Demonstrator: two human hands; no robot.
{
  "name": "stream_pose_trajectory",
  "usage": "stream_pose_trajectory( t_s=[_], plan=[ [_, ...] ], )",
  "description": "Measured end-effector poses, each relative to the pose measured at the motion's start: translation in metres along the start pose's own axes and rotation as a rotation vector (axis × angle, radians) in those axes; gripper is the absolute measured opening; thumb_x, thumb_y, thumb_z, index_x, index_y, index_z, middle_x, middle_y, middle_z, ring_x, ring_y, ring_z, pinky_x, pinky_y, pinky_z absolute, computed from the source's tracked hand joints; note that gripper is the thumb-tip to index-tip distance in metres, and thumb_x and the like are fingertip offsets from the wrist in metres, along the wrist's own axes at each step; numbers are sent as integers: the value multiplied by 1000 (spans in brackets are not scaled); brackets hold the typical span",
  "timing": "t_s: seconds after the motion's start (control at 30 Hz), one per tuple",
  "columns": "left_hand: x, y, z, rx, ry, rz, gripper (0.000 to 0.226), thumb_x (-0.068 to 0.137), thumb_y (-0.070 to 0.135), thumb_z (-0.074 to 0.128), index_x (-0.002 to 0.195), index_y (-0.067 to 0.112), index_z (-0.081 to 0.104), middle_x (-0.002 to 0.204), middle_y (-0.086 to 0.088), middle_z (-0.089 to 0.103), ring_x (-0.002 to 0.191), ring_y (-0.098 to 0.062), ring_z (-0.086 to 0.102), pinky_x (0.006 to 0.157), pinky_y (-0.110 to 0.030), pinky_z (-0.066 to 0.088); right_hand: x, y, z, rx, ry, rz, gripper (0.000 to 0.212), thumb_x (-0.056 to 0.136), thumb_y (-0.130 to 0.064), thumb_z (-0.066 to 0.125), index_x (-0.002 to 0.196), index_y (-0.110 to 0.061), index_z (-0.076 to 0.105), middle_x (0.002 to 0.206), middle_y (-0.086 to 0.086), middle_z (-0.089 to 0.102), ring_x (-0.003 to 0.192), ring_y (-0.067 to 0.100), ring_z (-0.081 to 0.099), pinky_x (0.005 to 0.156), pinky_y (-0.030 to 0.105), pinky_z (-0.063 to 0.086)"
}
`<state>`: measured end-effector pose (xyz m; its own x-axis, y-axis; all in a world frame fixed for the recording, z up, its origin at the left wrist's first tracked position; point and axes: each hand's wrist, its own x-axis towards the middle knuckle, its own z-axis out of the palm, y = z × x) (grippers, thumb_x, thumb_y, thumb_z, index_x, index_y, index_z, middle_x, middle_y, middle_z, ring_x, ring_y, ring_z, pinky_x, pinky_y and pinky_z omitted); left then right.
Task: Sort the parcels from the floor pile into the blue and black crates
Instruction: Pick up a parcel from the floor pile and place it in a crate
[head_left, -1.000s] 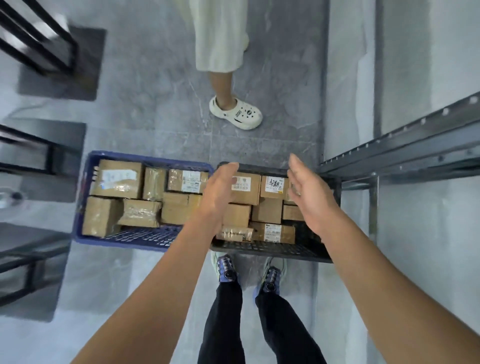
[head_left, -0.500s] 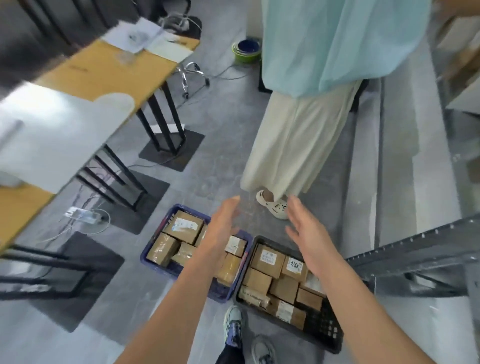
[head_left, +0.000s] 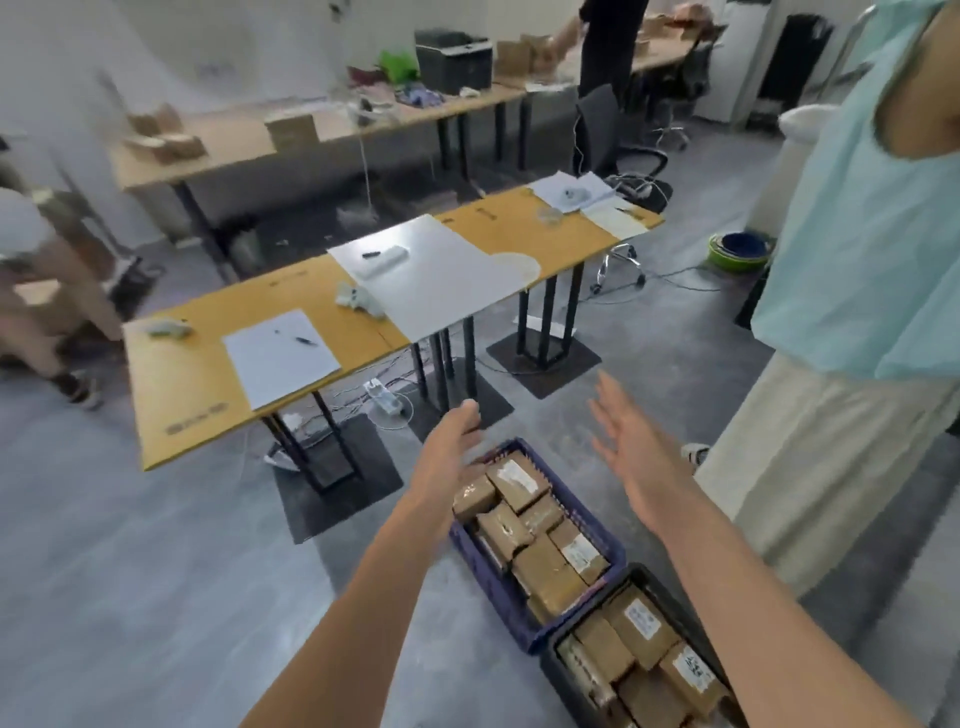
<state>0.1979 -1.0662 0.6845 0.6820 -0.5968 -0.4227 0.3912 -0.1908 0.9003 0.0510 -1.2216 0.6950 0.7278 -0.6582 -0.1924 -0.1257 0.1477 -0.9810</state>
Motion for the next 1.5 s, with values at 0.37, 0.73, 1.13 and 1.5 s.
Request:
stream_pose_trajectory(
  t_s=[0.37,0.73,1.13,1.5],
  plan=[
    [-73,17,-208,-189,305,107,36,105,47,47,131,25,61,134,4,59,126,-15,56,108,-44,47,3,-9,221,14,-328,-5,61,107,-52,43,164,-33,29,167,-12,32,152,11,34,121,41,35],
    [-149,-18,-388,-335,594,117,34,103,50,49,128,29,61,136,9,59,126,-10,55,105,-41,48,-24,12,443,-57,-672,69,58,108,-55,43,161,-34,36,163,-18,37,146,6,42,123,44,35],
    [-212,-71,-473,-567,1093,73,49,103,52,50,141,21,57,142,5,56,128,-12,56,109,-48,48,-51,48,609,-154,-1171,197,65,102,-55,53,160,-30,38,163,-16,40,143,9,46,118,44,39],
    [-243,-110,-469,-734,1438,20,50,103,52,47,143,23,56,143,7,56,127,-11,56,103,-40,50,-77,72,681,-315,-1550,307,83,87,-63,59,160,-28,40,161,-17,42,141,7,49,121,46,39]
  ],
)
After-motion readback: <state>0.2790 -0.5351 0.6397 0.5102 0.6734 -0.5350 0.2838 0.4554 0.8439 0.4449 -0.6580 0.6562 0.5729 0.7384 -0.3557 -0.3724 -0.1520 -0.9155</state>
